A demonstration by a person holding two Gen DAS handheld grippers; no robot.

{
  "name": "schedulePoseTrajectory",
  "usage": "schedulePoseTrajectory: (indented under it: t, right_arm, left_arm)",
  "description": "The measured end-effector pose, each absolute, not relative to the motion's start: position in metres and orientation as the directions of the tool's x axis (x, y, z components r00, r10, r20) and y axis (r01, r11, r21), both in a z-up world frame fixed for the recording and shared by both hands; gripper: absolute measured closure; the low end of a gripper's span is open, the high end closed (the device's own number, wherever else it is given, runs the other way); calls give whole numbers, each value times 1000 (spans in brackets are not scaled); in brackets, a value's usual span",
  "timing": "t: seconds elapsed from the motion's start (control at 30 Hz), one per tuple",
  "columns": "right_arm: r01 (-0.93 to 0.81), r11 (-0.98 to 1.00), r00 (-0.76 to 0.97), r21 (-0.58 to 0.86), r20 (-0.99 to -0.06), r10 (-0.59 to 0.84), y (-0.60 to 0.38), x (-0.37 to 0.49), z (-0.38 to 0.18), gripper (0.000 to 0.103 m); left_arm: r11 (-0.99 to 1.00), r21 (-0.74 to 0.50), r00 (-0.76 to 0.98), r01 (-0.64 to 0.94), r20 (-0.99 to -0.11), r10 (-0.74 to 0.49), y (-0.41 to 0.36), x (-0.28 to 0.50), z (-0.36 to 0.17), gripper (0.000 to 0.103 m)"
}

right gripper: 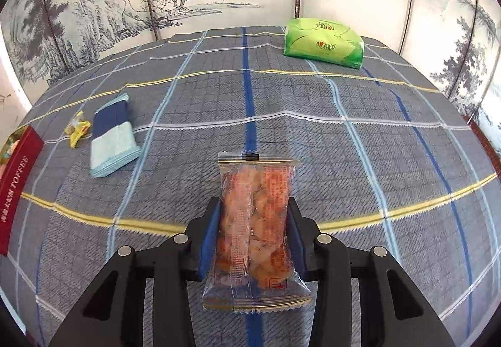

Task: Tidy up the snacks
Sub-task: 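Carry the blue-ended candy into the tin and open the left gripper, then lower the orange cracker bag into the tin and open the right gripper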

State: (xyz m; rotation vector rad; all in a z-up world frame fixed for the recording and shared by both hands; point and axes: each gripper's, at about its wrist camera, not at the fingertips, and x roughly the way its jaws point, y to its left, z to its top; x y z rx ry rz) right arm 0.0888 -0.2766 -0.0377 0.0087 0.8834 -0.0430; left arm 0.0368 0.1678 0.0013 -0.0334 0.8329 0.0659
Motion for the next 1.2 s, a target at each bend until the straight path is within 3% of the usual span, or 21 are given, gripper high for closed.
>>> schedulePoseTrajectory:
  t: [0.33,0.67,0.87,1.2]
  right_arm:
    - [-41,977,624,209,-758,189,-238,61,-31,62]
    - [-219,935,616,280,-704,355,-162,48,8,62]
    - [-354,882,570,310,-676,466,-100,50,30,62]
    - [-512,794,464,328,-672,577,-5,61,37,62]
  left_arm:
    - [995,33,692,-90,-717,86,174,27,3,70]
    - [995,29,687,-100,-721,90,184,24,-3,69]
    - [993,34,695,-114,-712,104,191,19,-2,62]
    - [989,34,699,-147,-704,128,207,15,-3,58]
